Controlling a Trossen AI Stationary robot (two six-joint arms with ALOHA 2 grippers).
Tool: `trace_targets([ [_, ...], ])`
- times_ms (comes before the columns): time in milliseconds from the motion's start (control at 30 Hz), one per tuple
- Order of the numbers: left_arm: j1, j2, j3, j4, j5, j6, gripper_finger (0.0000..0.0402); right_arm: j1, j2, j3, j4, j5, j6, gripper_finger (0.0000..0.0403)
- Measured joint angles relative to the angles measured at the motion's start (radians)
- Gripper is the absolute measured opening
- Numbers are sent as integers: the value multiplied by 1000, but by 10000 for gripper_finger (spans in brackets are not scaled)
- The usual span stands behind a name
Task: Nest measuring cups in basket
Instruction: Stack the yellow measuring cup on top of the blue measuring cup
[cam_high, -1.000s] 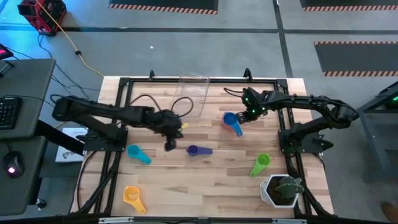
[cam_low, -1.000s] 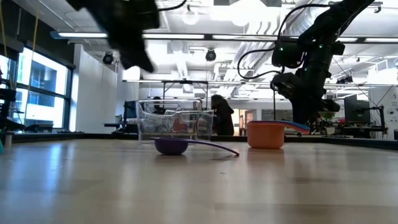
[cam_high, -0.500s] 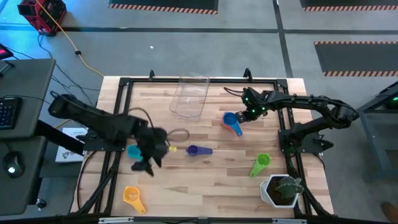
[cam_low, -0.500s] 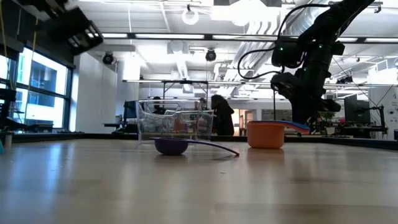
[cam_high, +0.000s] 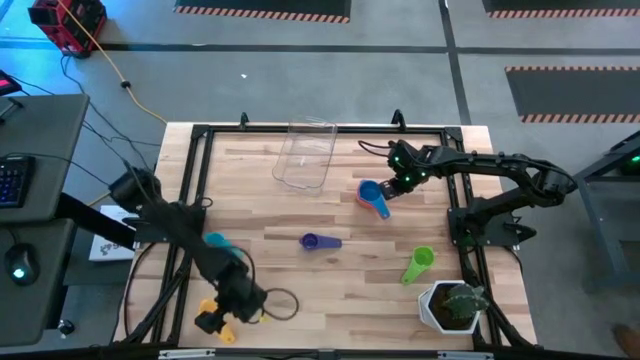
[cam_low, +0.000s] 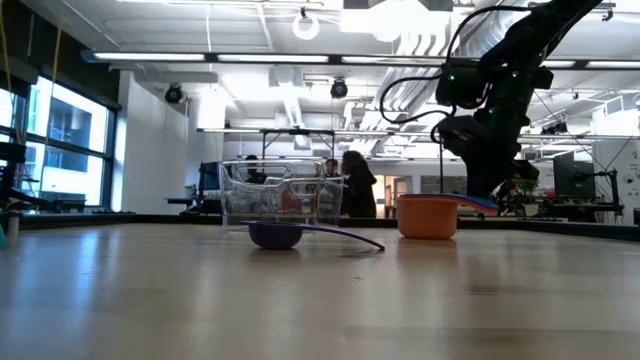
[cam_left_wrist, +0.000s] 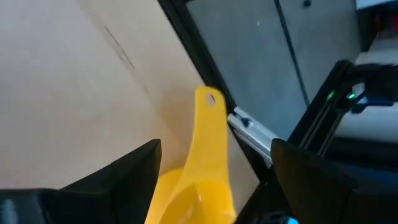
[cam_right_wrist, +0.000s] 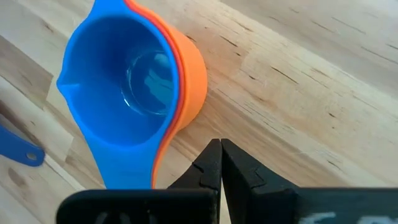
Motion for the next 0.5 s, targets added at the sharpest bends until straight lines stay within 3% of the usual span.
trace_targets([
  [267, -45, 93, -4, 44, -39, 51, 294, 0, 0, 0, 5, 16, -13, 0],
  [500, -63, 156, -8, 46, 12, 77, 276, 0, 0, 0, 1, 23, -9, 0],
])
